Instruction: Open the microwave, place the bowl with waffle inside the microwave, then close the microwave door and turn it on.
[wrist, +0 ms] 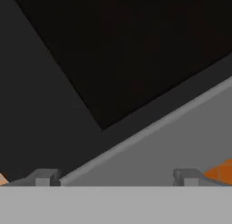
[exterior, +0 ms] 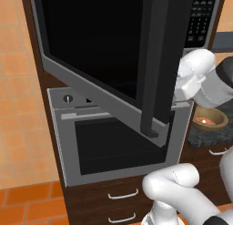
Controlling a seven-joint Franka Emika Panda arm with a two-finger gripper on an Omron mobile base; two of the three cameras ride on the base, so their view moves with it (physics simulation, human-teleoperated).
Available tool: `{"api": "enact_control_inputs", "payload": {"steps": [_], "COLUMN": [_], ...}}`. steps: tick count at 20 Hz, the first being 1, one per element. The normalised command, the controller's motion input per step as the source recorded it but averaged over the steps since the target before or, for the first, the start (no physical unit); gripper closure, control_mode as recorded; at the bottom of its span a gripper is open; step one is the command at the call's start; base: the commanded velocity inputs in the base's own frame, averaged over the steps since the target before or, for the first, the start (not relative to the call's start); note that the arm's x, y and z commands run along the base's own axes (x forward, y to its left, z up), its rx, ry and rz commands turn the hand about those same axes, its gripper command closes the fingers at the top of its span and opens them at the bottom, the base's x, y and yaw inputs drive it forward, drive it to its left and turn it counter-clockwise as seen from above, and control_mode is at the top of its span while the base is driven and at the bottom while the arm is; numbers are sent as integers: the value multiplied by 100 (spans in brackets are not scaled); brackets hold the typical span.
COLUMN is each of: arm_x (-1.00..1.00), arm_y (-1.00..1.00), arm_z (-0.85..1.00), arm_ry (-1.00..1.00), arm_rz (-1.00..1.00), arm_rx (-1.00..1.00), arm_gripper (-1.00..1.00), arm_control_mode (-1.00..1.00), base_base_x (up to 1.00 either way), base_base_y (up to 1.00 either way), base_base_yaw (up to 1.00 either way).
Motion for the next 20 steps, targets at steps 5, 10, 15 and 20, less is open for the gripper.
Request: {"api": "enact_control_inputs", "payload": {"steps": [5, 10, 15, 20], "arm_x": [-22, -5, -11, 3], "arm_y": [-100, -100, -100, -100], "arm_z": [0, -3, -29, -64], "arm_ry": [-9, 0, 5, 23], "arm_rz": [-12, -26, -43, -61], "arm_rx": [1, 0, 0, 0], "arm_gripper": [-100, -100, -100, -100], "arm_control_mode": [-100, -100, -100, -100], "base_base_x": [0, 0, 0, 0], "base_base_y": [0, 0, 0, 0], "base_base_yaw": [0, 0, 0, 0]}}
